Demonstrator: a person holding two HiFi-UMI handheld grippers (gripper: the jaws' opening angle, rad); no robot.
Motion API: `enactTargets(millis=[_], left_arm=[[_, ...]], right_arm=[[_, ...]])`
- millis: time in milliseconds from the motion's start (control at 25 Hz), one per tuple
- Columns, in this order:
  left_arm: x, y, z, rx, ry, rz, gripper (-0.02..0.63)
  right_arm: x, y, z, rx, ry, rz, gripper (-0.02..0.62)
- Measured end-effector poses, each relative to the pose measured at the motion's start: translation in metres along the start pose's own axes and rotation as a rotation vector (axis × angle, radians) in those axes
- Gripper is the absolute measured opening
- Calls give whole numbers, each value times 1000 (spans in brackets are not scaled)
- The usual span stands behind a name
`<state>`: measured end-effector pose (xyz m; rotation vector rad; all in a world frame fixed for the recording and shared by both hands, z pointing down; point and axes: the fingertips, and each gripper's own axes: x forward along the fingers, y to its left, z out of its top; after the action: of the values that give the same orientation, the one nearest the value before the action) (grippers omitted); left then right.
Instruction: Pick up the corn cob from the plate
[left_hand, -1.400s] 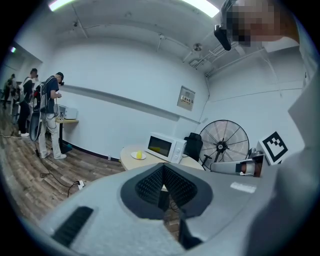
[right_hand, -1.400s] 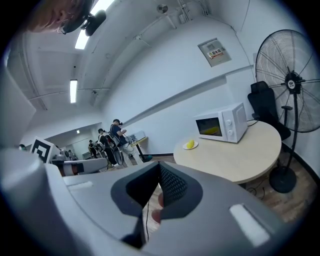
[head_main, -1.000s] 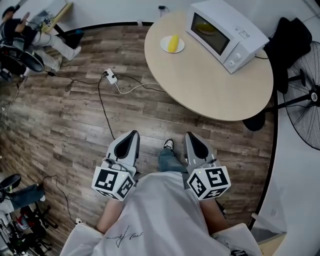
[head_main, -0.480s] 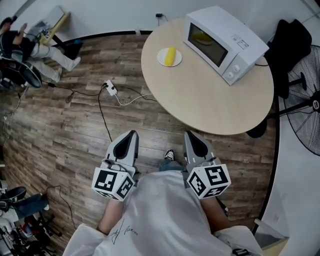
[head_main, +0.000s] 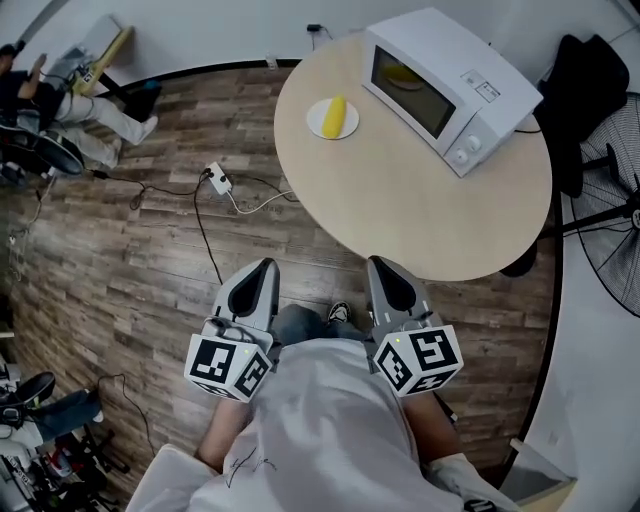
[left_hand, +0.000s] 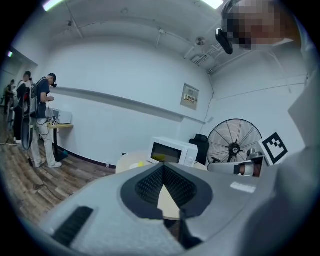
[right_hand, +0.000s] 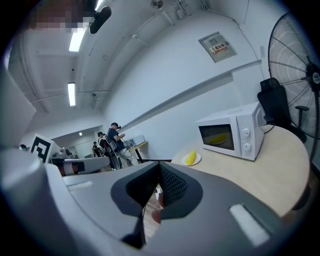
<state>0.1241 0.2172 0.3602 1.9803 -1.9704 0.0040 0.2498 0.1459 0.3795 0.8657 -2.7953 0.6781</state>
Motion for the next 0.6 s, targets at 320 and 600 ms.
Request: enactTargets(millis=[320, 600], left_arm=[[30, 5, 8, 28, 26, -29, -9], [70, 31, 25, 33, 46, -93, -9]], right_arm=[[23, -13, 9, 26, -10, -4, 14], [64, -21, 28, 22, -23, -47, 14]])
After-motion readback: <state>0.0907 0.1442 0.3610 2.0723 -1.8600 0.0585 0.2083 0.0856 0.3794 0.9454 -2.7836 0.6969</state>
